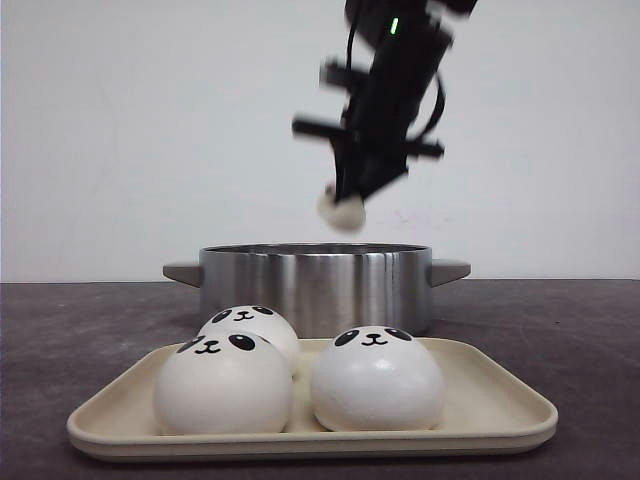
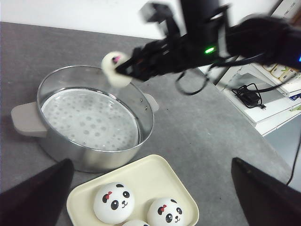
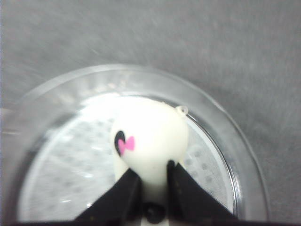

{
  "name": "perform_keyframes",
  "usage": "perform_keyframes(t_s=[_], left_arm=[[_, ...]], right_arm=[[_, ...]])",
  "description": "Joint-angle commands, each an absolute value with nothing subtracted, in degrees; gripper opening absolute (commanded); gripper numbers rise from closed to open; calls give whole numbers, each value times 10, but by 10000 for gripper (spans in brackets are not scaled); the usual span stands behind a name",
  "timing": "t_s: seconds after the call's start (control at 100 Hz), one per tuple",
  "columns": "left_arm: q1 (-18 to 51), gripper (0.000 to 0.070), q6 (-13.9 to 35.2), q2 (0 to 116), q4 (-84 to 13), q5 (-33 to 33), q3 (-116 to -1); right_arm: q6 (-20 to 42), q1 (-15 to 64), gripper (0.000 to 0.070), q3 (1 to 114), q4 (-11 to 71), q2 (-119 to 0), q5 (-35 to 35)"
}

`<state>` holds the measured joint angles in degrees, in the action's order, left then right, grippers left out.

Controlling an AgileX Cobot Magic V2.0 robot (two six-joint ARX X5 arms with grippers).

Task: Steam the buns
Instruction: 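Lift the bun with the right gripper and lower it into the steamer, then open the right gripper and raise it out of the steamer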

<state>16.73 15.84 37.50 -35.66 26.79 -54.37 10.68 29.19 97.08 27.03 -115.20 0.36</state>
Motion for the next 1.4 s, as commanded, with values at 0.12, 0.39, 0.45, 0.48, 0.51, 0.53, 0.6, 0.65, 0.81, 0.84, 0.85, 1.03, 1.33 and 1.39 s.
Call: perform_keyframes(t_s=[0.12, 0.39, 0.45, 0.48, 0.51, 0.53, 0.6, 0.65, 0.81, 0.84, 0.85, 1.03, 1.33, 1.39], left_arm=[[170, 700, 152, 378, -352, 265, -550], [170, 700, 141, 378, -352, 265, -550], [170, 700, 141, 378, -352, 263, -550], [170, 700, 140, 378, -352, 261, -550], [171, 700, 140, 378, -352, 258, -550], [171, 700, 139, 378, -352, 256, -550], [173, 700, 138, 378, -352, 251, -550], [173, 700, 137, 378, -352, 251, -550], [173, 700, 135, 378, -352, 251, -550], [173, 700, 135, 378, -352, 251, -550], [173, 700, 135, 378, -352, 251, -550], [173, 700, 135, 378, -354, 251, -550], [177, 700, 174, 420, -356, 251, -550], [187, 700, 192, 443, -357, 251, -550]], right_arm=[[99, 294, 6, 980, 260, -1207, 37], [96, 289, 107, 980, 258, -1223, 46], [94, 289, 248, 980, 258, -1223, 46], [94, 288, 299, 980, 258, -1223, 46], [94, 288, 326, 980, 258, -1223, 46], [94, 287, 335, 980, 259, -1223, 46], [94, 286, 345, 980, 264, -1223, 46], [94, 286, 347, 980, 268, -1223, 46], [94, 284, 445, 980, 270, -1222, 47], [95, 283, 454, 980, 270, -1222, 47], [95, 283, 455, 980, 270, -1222, 47], [101, 282, 453, 980, 281, -1199, 42], [94, 318, 13, 980, 392, -1013, 41], [93, 337, 13, 979, 416, -958, 42]])
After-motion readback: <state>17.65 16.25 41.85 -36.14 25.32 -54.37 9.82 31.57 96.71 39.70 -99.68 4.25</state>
